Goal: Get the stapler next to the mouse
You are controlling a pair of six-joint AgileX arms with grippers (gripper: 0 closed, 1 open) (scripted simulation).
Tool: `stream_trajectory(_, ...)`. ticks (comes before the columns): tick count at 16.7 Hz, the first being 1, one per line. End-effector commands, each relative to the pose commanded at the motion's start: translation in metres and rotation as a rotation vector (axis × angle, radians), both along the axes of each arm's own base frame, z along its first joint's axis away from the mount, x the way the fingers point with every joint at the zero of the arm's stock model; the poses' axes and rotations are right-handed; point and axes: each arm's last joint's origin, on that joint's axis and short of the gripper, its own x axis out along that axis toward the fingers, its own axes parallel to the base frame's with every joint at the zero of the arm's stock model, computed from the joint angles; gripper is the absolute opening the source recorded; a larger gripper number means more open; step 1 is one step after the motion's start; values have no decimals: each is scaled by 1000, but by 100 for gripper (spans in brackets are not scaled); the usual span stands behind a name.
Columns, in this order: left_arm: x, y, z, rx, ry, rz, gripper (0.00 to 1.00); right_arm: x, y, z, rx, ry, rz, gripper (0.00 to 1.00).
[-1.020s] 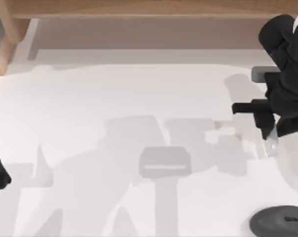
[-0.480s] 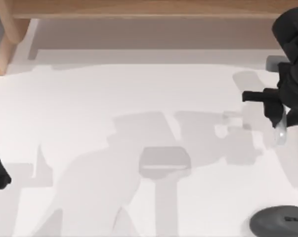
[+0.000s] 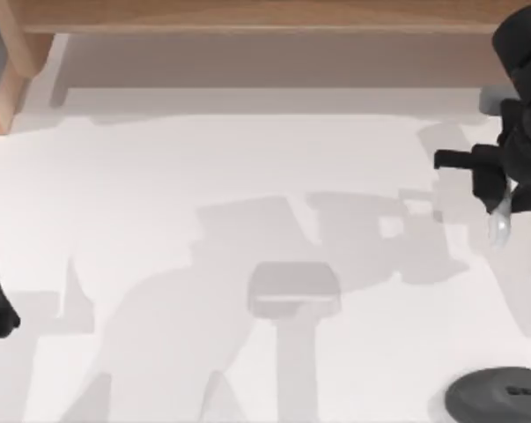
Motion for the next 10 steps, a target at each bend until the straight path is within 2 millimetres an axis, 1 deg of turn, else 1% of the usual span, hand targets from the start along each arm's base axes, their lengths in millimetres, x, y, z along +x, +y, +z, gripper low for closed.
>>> stream_trajectory(6, 0, 0, 0, 0, 0, 0, 100, -5, 14, -6, 17, 32, 72, 0)
stream_trajectory(10, 0, 0, 0, 0, 0, 0, 100, -10, 23, -24, 13, 106, 121, 0)
